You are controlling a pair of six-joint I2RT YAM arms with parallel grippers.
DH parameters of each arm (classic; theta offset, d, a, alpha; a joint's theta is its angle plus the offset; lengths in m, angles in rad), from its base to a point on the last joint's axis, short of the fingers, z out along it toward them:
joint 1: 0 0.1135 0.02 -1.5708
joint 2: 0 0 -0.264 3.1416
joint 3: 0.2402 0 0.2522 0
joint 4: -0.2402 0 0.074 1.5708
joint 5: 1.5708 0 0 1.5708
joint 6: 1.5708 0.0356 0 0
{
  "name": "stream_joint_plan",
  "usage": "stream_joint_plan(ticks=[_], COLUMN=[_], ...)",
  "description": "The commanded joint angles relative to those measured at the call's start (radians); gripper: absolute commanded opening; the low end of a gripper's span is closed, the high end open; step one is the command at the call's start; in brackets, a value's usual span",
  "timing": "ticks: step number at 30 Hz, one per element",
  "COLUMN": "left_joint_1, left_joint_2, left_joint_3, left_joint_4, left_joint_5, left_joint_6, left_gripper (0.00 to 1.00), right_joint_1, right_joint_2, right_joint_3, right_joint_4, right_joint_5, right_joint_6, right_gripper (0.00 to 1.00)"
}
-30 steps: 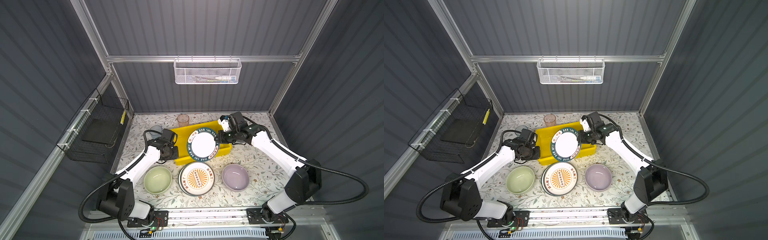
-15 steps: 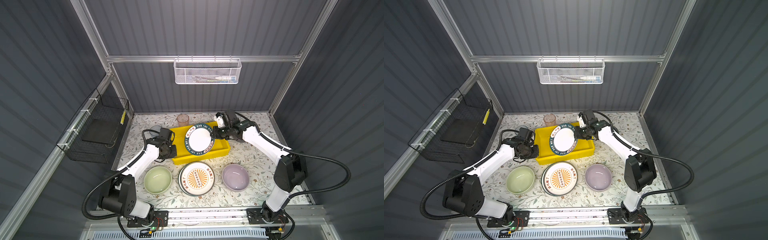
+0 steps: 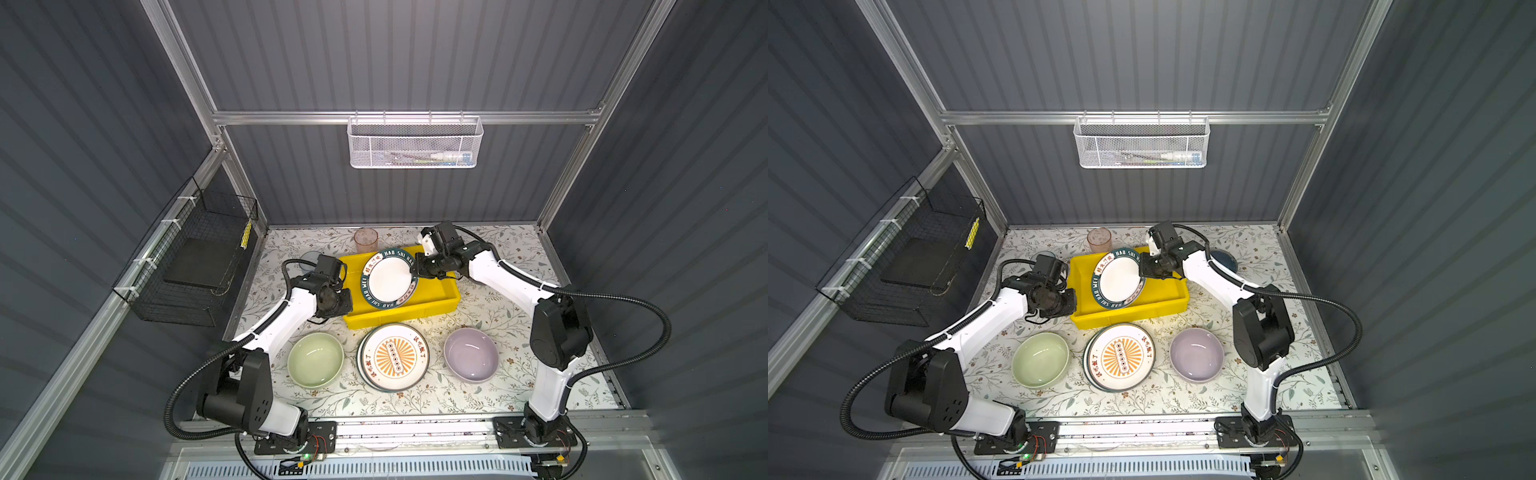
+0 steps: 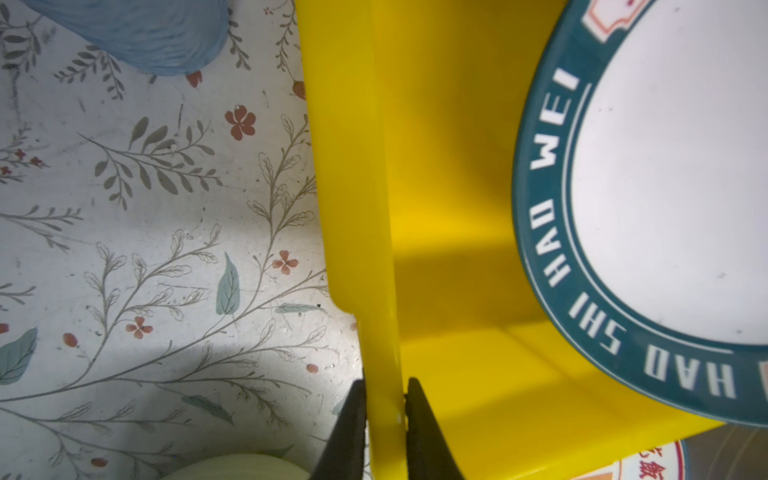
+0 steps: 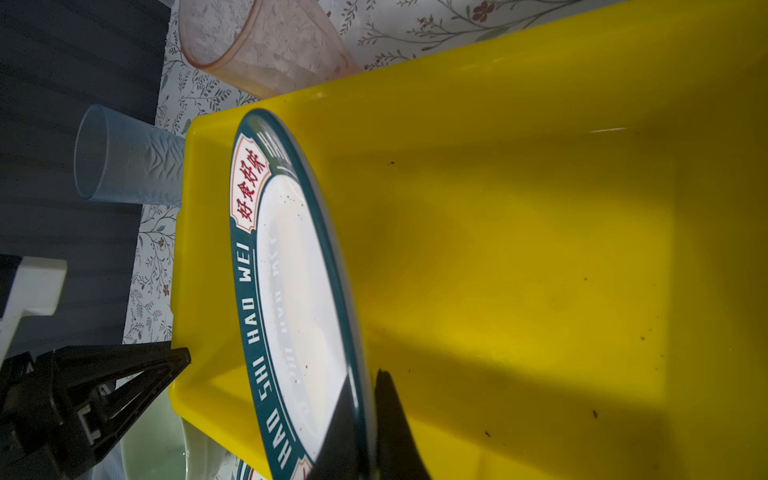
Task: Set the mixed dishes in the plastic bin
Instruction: 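Lift the top plate with the right gripper and carry it over the yellow bin, then lower the plate into the yellow bin and open the right gripper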
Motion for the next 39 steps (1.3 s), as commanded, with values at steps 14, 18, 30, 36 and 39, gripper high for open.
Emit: stream_joint_plan(ticks=[14, 18, 30, 36, 39], left_joint_1=[0.008, 0.009, 0.009, 0.008, 0.009], left_joint_2=[0.023, 0.026, 0.032, 0.034, 0.035], left_joint_3=[0.007, 0.008, 0.021, 0.024, 0.024], left_joint_4=[0.020, 0.024, 0.021, 0.021, 0.021], left_joint_5=[0.054, 0.063, 0.073, 0.080, 0.084], left_joint_6=[0.031, 0.028, 0.025, 0.022, 0.022], left_gripper=[0.20, 0.20, 0.20, 0.20, 0.20], right_joint_1=[0.049, 0.061, 0.074, 0.076, 0.080], right_joint_2=[0.090, 0.118, 0.170, 0.189, 0.196], right_joint_3=[0.010, 0.018, 0.015, 0.026, 0.032], right_joint_4=[0.111, 0.124, 0.165, 0.142, 0.122], right_joint_5=[-0.028, -0.026, -0.028, -0.004, 0.016], right_joint_6=[0.088, 0.101, 0.134, 0.122, 0.113], right_gripper=[0.03, 0.04, 0.10, 0.18, 0.24])
